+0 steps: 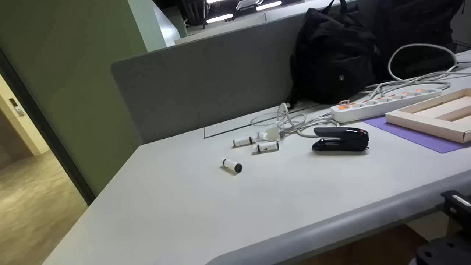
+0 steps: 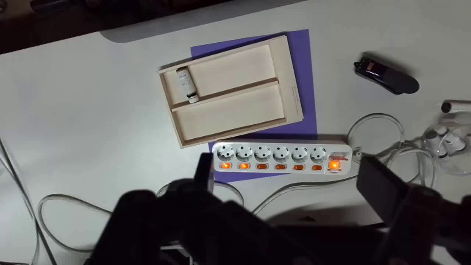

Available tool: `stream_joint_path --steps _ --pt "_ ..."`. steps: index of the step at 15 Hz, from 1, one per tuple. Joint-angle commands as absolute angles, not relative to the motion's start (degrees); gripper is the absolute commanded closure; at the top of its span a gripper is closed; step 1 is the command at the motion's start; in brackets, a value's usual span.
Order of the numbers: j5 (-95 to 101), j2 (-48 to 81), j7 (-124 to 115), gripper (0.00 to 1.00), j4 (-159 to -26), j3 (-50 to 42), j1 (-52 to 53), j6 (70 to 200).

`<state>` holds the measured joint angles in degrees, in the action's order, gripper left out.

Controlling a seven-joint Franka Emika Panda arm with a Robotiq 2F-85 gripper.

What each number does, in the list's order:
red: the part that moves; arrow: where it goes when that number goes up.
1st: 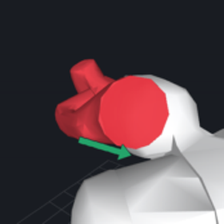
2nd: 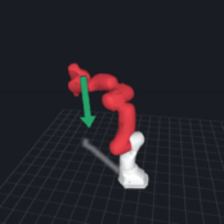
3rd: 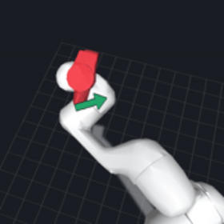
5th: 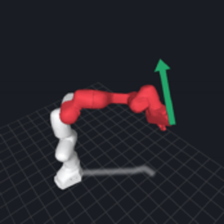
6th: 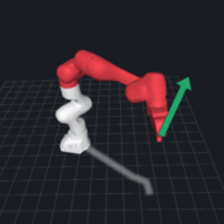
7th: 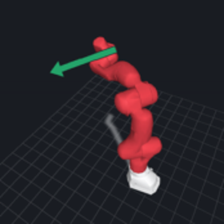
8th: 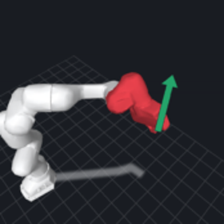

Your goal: Turn on the third switch from the right on the adapter

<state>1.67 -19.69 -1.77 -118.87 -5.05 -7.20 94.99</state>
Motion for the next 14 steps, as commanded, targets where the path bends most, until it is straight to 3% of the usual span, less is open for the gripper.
stream_joint_path --steps 1,14 --pt "1.8 -19.6 -1.8 0.00 -118.7 -5.4 -6.8 94.9" --pt "1.2 -19.7 -0.5 0.00 -119.1 -5.6 -6.5 96.4"
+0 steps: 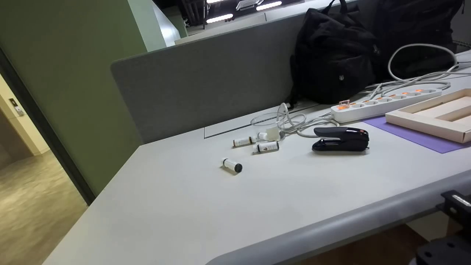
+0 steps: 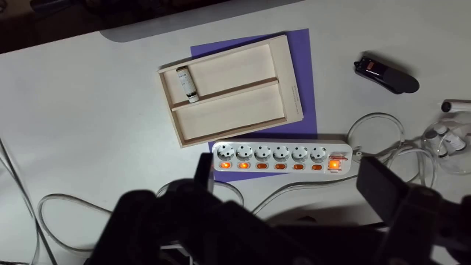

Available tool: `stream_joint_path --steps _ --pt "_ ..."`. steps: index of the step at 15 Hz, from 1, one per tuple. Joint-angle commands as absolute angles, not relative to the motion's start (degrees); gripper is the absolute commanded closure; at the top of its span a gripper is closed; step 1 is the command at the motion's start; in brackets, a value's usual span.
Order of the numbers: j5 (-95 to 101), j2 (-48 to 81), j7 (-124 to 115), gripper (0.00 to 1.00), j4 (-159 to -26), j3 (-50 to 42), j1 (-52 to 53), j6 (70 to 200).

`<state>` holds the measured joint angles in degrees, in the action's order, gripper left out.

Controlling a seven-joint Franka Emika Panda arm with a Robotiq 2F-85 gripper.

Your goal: Turn on the third switch from the right on the adapter

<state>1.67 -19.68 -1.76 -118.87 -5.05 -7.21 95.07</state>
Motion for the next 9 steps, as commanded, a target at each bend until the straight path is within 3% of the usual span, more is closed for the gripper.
stream_joint_path --steps 1,9 --pt "0.7 -19.5 0.0 0.00 -119.4 -5.6 -6.4 97.8" --pt "-4.2 -11.3 7.7 0.00 -122.4 -4.7 -2.6 112.5"
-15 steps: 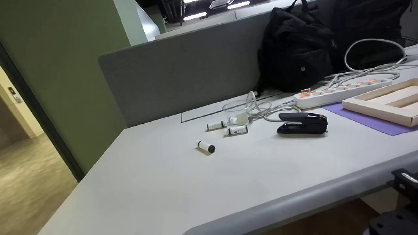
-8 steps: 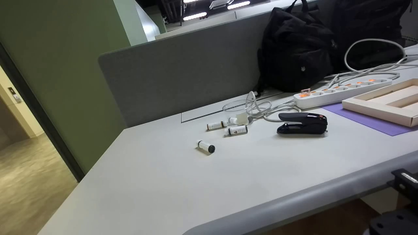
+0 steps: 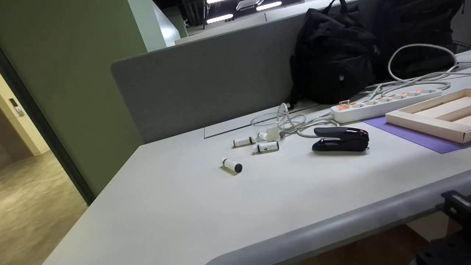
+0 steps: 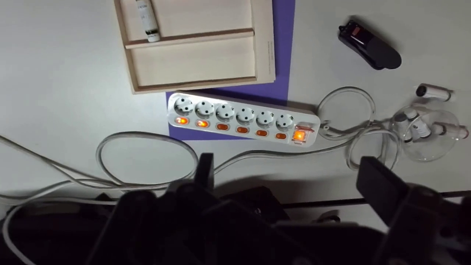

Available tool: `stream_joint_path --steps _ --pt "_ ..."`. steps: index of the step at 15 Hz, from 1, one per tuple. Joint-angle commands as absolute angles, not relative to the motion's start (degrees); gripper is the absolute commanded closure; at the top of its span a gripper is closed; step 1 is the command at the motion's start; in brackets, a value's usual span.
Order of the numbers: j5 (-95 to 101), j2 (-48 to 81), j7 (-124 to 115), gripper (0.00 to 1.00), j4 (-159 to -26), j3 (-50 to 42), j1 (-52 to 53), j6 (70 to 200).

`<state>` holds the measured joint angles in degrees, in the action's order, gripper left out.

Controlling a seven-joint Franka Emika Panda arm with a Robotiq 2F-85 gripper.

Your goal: Turn on the third switch from the right on the adapter

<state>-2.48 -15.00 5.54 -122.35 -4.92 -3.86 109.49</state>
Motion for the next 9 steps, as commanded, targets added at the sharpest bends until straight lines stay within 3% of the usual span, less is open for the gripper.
stream_joint_path --steps 1,3,9 --pt "-4.4 -9.7 7.8 0.13 -122.6 -4.4 -2.3 113.9" --pt "-4.3 -6.0 8.0 0.34 -122.9 -3.8 -1.8 118.3" --pt "-3.9 5.8 4.6 0.75 -122.0 -2.7 -2.0 131.9"
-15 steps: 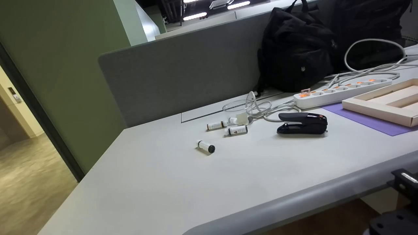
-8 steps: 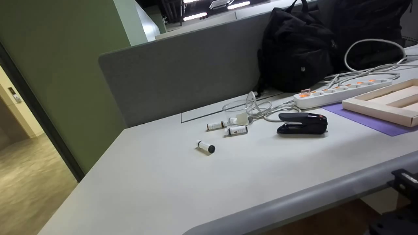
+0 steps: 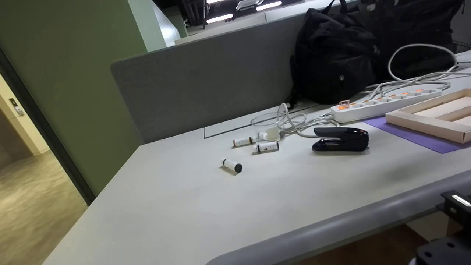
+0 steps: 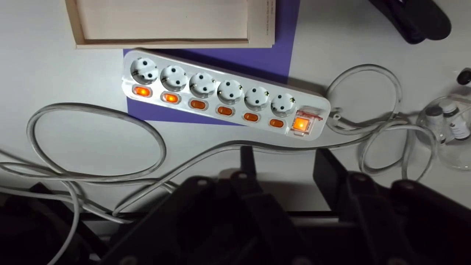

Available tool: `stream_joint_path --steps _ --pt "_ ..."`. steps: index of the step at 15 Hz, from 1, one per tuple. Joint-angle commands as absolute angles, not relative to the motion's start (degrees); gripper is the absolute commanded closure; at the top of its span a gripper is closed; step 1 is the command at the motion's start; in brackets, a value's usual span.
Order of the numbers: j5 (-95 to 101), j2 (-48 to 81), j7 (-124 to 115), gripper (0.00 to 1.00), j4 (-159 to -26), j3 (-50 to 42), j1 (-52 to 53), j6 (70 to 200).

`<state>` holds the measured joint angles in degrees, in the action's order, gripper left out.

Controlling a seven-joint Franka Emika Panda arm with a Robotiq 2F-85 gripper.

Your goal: Turn on the third switch from the right on the adapter

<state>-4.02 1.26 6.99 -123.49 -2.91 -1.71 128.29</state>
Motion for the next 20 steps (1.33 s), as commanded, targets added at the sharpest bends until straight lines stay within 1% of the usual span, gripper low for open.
stream_joint_path --steps 1,3,4,8,9,10,20 --pt "-3.3 7.5 4.0 0.83 -121.8 -2.8 -2.1 133.5" --pt "-2.4 10.5 2.7 0.95 -121.3 -3.3 -2.5 135.8" --pt "-1.7 11.8 2.0 0.99 -121.0 -3.7 -2.7 137.0" --pt "2.5 16.1 -1.5 1.00 -118.6 -6.3 -3.6 140.1" --pt "4.6 17.3 -4.2 1.00 -116.9 -7.7 -3.5 138.4" --pt "1.7 15.1 0.4 1.00 -120.6 -5.6 -4.0 140.1" --pt "1.4 17.2 0.1 1.00 -119.7 -5.3 -4.3 141.5"
